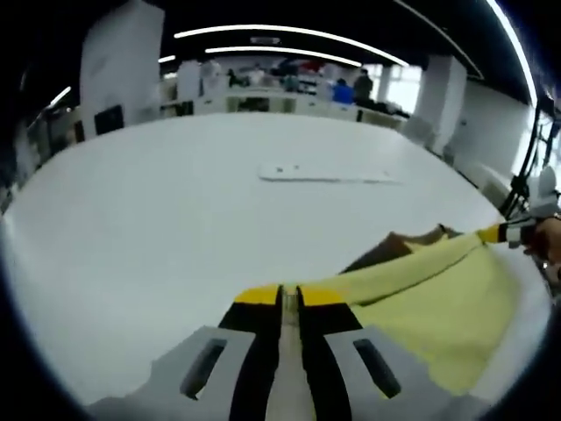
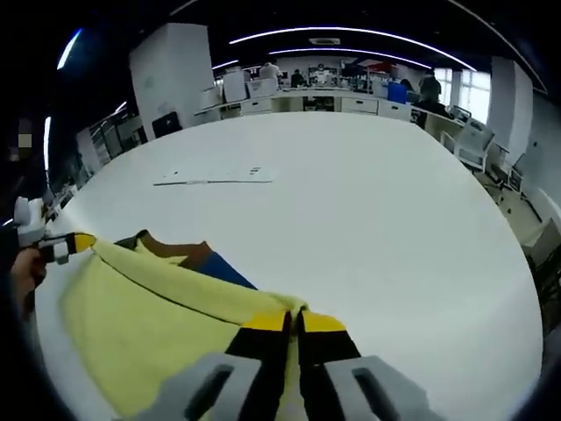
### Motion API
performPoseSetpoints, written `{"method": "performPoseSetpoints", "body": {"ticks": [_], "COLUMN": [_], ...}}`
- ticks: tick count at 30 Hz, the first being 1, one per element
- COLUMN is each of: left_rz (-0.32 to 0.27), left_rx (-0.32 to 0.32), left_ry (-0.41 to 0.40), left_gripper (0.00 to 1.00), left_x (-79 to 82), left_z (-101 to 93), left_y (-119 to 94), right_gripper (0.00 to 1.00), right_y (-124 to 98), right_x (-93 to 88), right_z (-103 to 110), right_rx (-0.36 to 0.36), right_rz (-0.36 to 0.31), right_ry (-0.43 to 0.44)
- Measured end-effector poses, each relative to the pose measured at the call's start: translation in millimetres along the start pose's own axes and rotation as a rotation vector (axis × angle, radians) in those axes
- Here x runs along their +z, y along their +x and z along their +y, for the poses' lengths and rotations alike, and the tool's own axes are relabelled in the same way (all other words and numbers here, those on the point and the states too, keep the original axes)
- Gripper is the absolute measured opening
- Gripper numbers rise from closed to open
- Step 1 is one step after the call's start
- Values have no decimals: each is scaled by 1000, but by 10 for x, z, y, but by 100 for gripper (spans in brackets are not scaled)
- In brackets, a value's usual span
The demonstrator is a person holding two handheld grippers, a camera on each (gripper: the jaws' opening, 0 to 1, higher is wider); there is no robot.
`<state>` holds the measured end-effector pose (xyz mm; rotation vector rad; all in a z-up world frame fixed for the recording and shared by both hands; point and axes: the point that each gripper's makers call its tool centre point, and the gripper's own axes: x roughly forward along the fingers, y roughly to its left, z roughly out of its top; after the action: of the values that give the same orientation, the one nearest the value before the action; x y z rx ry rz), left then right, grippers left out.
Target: Fold the garment on the visible template until the final outline fits inside the template.
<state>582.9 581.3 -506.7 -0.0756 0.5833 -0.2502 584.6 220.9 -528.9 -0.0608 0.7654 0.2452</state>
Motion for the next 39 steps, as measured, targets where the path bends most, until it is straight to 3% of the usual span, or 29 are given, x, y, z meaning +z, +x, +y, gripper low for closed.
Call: {"method": "performPoseSetpoints", "body": {"ticks": [2, 7, 9, 11, 14, 16, 19, 22, 25, 27, 29, 34, 39], "left_rz": [-6, -13, 1, 30, 51, 44, 62, 35, 18, 2, -21, -35, -47], "left_rx": [-14, -83, -100, -90, -59, -82, -64, -56, -4, 29, 50, 76, 73], "left_ry": [46, 136, 205, 298, 368, 353, 382, 374, 357, 275, 214, 164, 127], "left_gripper": [23, 35, 38, 39, 36, 32, 31, 29, 28, 27, 29, 35, 43], "left_x": [7, 7, -23, -80, -132, -147, -179, -112, -21, 25, 75, 118, 165], "left_z": [10, -51, -56, -21, 6, -22, -9, -31, 33, 86, 122, 194, 189], "left_y": [-33, -103, -117, -105, -79, -19, 87, 168, 267, 321, 336, 339, 251], "right_gripper": [6, 18, 21, 21, 21, 21, 20, 20, 20, 20, 20, 22, 31], "right_y": [-22, -87, -111, -113, -93, -70, 2, 81, 175, 224, 239, 251, 219], "right_x": [-24, -67, -99, -109, -115, -64, 31, 117, 118, 136, 157, 204, 239], "right_z": [6, 61, 65, 60, 50, 36, 29, 26, -17, -50, -58, -114, -101], "right_rx": [1, 51, 56, 59, 58, 47, 38, 31, 6, -18, -24, -47, -33], "right_rz": [1, -13, -11, -19, -30, -53, -89, -128, -119, -123, -128, -140, -138], "right_ry": [-1, -59, -104, -145, -180, -196, -176, -84, 0, 45, 66, 178, 192]}}
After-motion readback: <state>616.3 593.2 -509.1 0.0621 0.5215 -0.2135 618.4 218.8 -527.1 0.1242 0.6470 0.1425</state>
